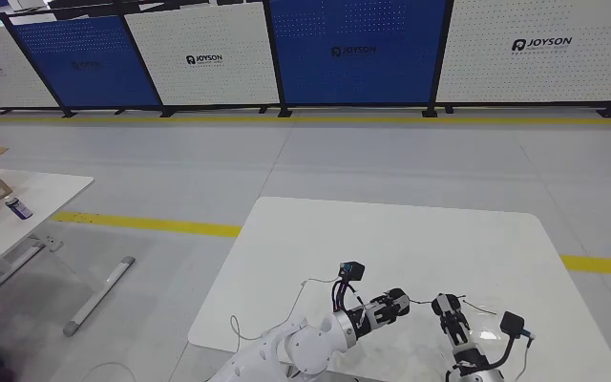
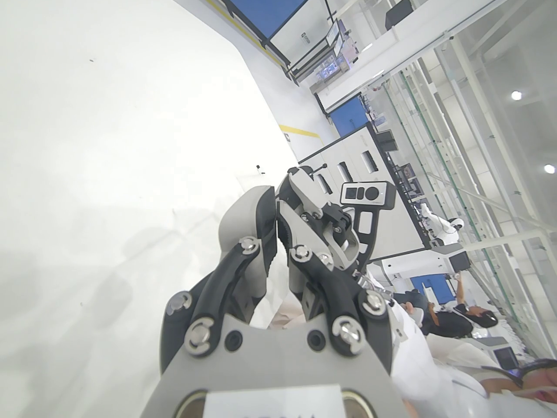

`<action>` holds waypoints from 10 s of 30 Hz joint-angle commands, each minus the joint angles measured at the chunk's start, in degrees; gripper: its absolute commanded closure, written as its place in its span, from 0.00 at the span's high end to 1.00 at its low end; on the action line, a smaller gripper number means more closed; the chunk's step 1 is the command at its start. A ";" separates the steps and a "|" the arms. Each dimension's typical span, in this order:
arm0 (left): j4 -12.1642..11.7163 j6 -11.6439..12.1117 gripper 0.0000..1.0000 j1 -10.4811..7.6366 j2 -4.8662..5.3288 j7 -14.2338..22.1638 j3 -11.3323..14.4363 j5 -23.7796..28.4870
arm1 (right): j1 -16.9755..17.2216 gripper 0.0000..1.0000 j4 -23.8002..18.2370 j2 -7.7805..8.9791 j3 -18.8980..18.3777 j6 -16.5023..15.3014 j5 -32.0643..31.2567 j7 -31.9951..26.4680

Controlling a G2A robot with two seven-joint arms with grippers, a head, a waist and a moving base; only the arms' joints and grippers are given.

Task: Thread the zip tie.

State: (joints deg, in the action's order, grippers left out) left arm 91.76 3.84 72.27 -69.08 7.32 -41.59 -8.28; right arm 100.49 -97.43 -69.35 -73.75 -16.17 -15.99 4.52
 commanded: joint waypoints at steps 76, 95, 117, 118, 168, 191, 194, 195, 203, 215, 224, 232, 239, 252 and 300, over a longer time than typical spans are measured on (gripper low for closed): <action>0.00 0.00 0.00 0.00 0.00 0.00 0.00 0.00 | 0.16 0.00 -0.06 -1.58 -0.82 -0.69 -1.90 -1.39; 0.00 0.00 0.00 0.00 0.00 0.00 0.00 0.00 | 0.27 0.00 -0.21 -1.80 -1.49 -0.12 -2.20 -2.04; 0.00 0.00 0.00 0.00 0.00 0.00 0.00 0.00 | 0.09 0.00 -0.08 -2.06 -0.95 -0.59 -2.40 -4.04; 0.00 0.00 0.00 0.00 0.00 0.00 0.00 0.00 | 0.09 0.00 -0.07 -2.07 -0.96 -0.63 -2.20 -4.10; 0.93 0.99 0.00 1.05 -0.67 2.02 -2.09 4.31 | 0.28 0.00 -0.26 -2.13 -3.29 -3.27 4.07 -6.57; 0.77 -0.36 0.01 1.27 -1.44 0.62 -1.74 1.28 | 0.79 0.00 -0.66 -2.45 -3.04 -2.56 1.34 -3.85; 0.86 -0.35 0.07 1.41 -1.51 0.47 -1.77 1.03 | 0.68 0.00 -0.56 -2.51 -2.97 -2.08 1.03 -3.56; 0.91 -0.18 0.08 1.50 -1.54 0.33 -1.83 1.09 | 0.61 0.00 -0.49 -2.55 -2.91 -1.86 0.85 -3.31; 0.92 0.17 0.20 1.81 -1.67 0.44 -2.27 1.13 | 0.36 0.00 -0.22 -2.74 -2.60 -1.15 0.16 -2.40; 0.78 -0.40 0.26 2.02 -1.89 1.07 -2.29 0.20 | 0.24 0.00 -0.24 -2.98 -2.31 -0.55 -0.16 -1.90; 0.13 -0.70 0.20 1.35 -2.53 0.57 -1.32 -0.07 | 0.38 0.00 -0.59 -3.10 -1.87 -0.76 -0.91 -2.30; -0.82 -1.49 0.16 0.68 -3.10 0.19 -0.84 0.19 | 0.49 0.00 -0.64 -3.17 -1.86 -1.31 -0.79 -2.50; -1.23 -1.55 0.00 0.58 -3.37 0.15 -0.93 0.25 | 0.56 0.00 -0.66 -3.21 -1.99 -1.66 -0.75 -2.69; -0.47 -1.27 0.00 1.06 -3.50 0.64 -1.20 -1.02 | 0.74 0.00 -0.98 -3.24 -2.21 -1.56 -1.04 -3.34; -1.20 -4.46 0.00 1.05 -4.68 1.05 -1.92 -0.19 | 1.36 0.13 -0.61 -3.29 -3.16 -2.94 -1.00 -3.97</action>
State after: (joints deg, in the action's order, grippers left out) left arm 90.57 -0.61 73.30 -73.75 8.37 -43.48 -8.45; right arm 101.82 -98.02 -72.64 -76.87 -19.07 -16.99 0.55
